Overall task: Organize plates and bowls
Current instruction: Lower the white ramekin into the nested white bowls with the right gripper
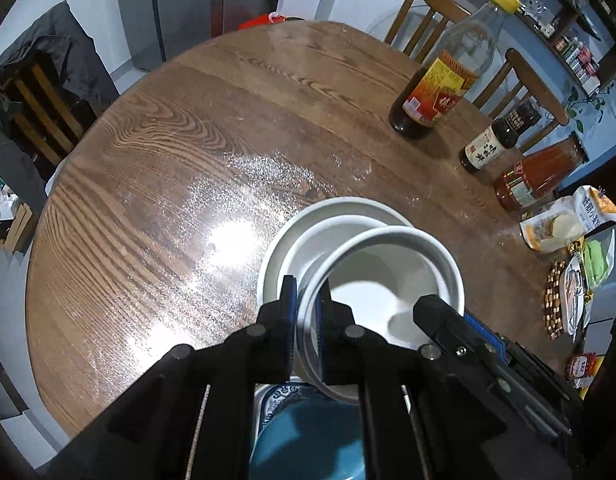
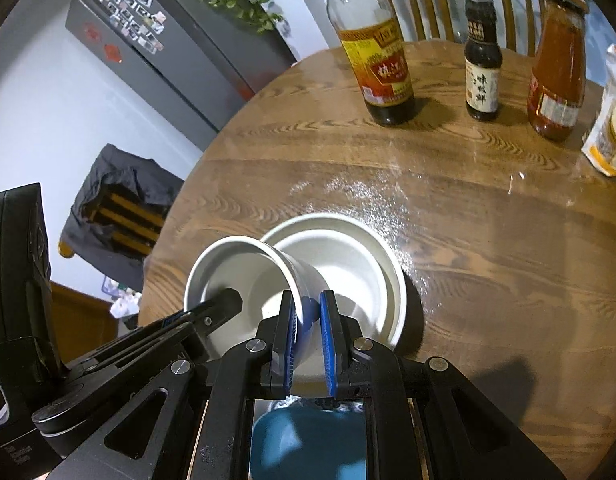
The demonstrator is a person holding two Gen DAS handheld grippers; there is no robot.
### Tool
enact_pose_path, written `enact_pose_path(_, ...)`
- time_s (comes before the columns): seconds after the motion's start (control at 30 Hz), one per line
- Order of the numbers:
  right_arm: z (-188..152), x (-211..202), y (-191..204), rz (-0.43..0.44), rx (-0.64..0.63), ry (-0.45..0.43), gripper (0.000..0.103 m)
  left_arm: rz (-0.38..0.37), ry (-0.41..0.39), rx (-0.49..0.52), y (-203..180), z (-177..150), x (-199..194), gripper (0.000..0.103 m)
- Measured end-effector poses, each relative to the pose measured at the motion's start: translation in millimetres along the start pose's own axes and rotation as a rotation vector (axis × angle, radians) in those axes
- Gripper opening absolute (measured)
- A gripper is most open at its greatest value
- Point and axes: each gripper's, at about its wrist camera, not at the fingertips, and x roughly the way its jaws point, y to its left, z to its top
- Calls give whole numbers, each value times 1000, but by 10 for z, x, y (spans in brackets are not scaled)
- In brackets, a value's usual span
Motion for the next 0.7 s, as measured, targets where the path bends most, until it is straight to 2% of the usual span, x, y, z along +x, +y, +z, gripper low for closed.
enact_pose_path(0.7,-47,141,-74,-15,29,40,14,5,41,27,-18,-44,210,8)
